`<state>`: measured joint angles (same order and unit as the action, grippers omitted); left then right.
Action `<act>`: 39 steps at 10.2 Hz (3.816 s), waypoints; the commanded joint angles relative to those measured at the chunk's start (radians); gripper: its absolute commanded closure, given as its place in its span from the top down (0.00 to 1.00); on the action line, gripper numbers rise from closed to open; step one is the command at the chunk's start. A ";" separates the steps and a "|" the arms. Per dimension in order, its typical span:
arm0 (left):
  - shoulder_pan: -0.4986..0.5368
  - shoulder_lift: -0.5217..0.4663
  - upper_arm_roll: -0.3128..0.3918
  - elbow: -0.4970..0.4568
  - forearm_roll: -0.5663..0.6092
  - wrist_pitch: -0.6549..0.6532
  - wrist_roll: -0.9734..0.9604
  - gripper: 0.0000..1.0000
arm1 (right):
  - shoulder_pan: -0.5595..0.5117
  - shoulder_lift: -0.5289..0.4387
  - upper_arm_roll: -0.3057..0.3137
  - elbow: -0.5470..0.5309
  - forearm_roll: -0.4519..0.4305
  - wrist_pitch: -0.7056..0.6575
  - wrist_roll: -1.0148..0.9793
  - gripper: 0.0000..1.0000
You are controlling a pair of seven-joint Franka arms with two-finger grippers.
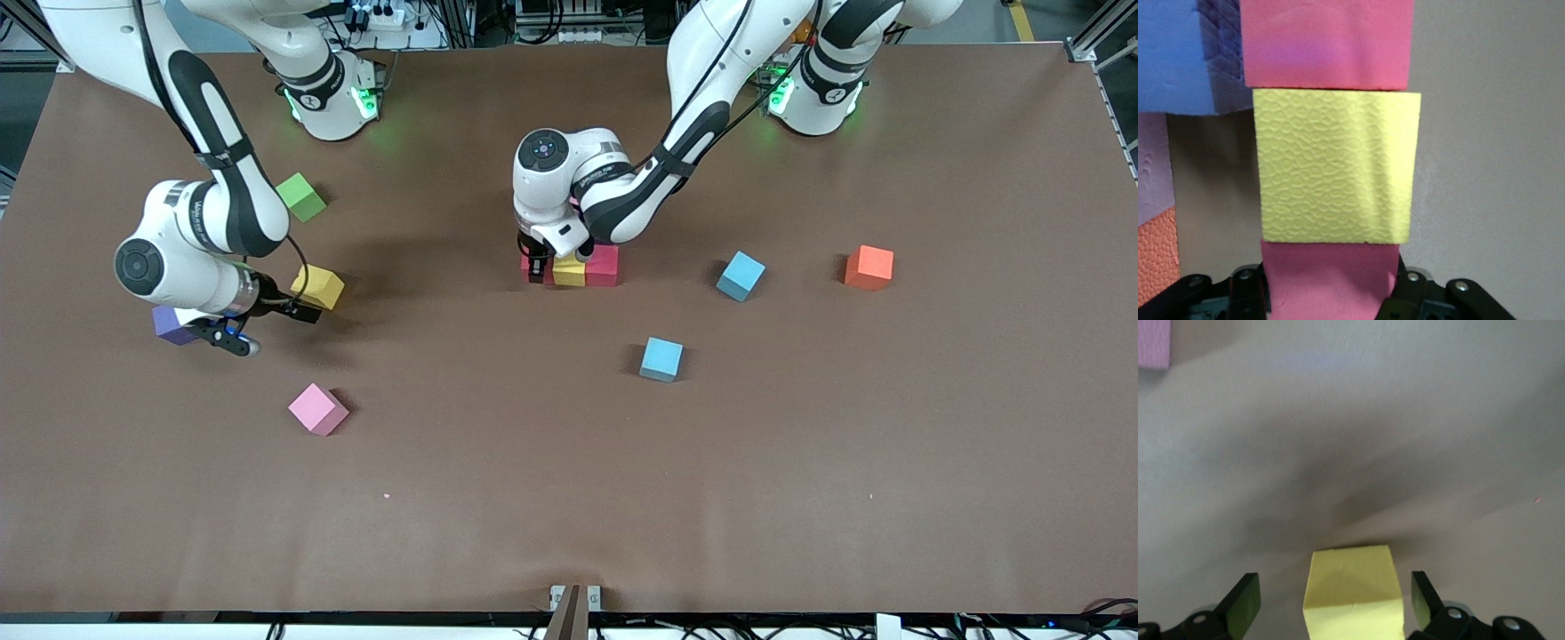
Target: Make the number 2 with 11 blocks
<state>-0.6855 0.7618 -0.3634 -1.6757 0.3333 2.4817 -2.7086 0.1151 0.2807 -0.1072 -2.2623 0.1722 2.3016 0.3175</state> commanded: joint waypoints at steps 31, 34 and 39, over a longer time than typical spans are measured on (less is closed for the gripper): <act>0.420 -0.029 -0.038 0.073 0.058 -0.227 2.016 1.00 | 0.145 0.107 0.018 0.285 0.102 -0.333 -0.196 0.12; 0.420 -0.015 -0.023 0.073 0.059 -0.225 2.089 1.00 | 0.300 0.260 0.018 0.565 0.101 -0.424 -0.198 0.12; 0.420 0.022 -0.014 0.077 0.058 -0.218 2.087 1.00 | 0.438 0.469 0.017 0.826 0.176 -0.464 -0.047 0.13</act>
<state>-0.2620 0.7628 -0.3829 -1.6110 0.3690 2.2671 -0.6279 0.5154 0.6794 -0.0813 -1.5374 0.3184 1.8739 0.2018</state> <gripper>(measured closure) 0.000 0.410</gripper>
